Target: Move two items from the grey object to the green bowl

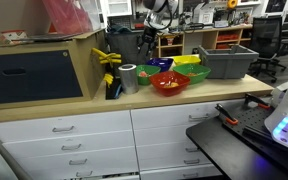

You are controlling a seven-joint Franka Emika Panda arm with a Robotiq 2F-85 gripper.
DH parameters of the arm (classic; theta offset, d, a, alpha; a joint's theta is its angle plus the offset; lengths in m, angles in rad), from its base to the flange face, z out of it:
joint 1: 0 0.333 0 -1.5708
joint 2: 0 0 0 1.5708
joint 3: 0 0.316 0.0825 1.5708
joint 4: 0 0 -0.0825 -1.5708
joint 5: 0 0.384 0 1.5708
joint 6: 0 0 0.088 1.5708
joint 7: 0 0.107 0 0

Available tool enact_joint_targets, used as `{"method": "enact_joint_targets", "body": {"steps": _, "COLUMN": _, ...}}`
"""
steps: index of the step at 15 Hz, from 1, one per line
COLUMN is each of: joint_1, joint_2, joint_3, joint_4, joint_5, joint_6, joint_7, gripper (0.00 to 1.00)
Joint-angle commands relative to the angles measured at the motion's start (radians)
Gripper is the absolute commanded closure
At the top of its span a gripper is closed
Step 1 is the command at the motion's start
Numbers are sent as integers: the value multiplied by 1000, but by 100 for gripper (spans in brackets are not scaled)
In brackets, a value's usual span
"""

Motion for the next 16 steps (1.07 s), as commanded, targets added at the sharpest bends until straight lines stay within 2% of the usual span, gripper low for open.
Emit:
{"method": "enact_joint_targets", "body": {"steps": 1, "joint_1": -2, "joint_2": -9, "joint_3": -7, "joint_4": 24, "joint_5": -5, "joint_6": 0, "joint_7": -26, "gripper": 16}}
{"method": "enact_joint_targets", "body": {"steps": 3, "joint_1": -5, "joint_2": -29, "joint_3": -26, "joint_4": 40, "joint_5": -43, "joint_6": -39, "joint_7": -17, "gripper": 1}}
{"method": "enact_joint_targets", "body": {"steps": 10, "joint_1": -39, "joint_2": -127, "joint_3": -117, "joint_4": 102, "joint_5": -227, "joint_6": -287, "joint_7": -24, "gripper": 0}}
{"method": "enact_joint_targets", "body": {"steps": 16, "joint_1": -75, "joint_2": -155, "joint_3": -161, "joint_4": 199, "joint_5": -317, "joint_6": -427, "joint_7": -30, "gripper": 0}}
